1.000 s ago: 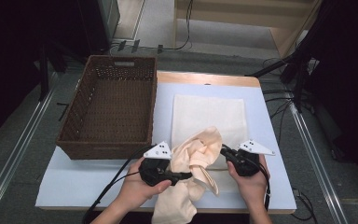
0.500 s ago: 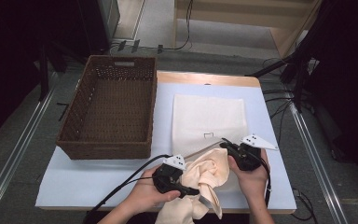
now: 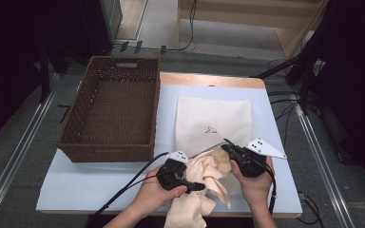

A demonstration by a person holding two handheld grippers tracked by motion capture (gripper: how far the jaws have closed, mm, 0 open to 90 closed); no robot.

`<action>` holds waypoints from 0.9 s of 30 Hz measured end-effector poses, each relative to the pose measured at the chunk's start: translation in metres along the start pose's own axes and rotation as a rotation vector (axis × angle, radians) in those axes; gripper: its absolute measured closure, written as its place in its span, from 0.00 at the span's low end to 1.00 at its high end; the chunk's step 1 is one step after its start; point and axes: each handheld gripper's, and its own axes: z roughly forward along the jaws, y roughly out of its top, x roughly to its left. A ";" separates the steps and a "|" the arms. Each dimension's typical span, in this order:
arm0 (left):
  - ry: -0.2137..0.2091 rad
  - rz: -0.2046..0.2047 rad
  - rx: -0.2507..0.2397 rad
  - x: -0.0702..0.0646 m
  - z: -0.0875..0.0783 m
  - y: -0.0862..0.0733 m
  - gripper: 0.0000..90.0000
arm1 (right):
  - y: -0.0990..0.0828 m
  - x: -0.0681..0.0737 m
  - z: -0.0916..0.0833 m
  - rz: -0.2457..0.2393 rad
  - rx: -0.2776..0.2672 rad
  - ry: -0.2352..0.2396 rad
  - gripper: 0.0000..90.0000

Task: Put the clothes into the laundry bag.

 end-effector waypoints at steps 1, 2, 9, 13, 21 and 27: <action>0.015 -0.009 -0.032 0.000 -0.004 0.001 0.74 | 0.000 0.000 0.000 0.001 -0.003 0.001 0.97; 0.026 -0.014 -0.052 0.001 -0.006 0.001 0.73 | 0.000 0.000 0.000 0.003 -0.002 0.002 0.97; 0.085 -0.051 -0.045 0.008 0.005 0.003 0.61 | -0.002 0.004 0.004 0.004 0.011 0.017 0.97; 0.136 0.008 0.024 0.001 0.015 0.000 0.35 | -0.004 0.005 0.006 -0.003 0.024 0.017 0.97; 0.215 0.068 -0.002 -0.005 -0.014 0.010 0.38 | -0.005 0.001 0.004 0.013 0.023 0.021 0.97; 0.178 0.049 -0.034 -0.006 -0.005 0.013 0.57 | -0.005 0.003 0.006 0.009 0.024 0.023 0.97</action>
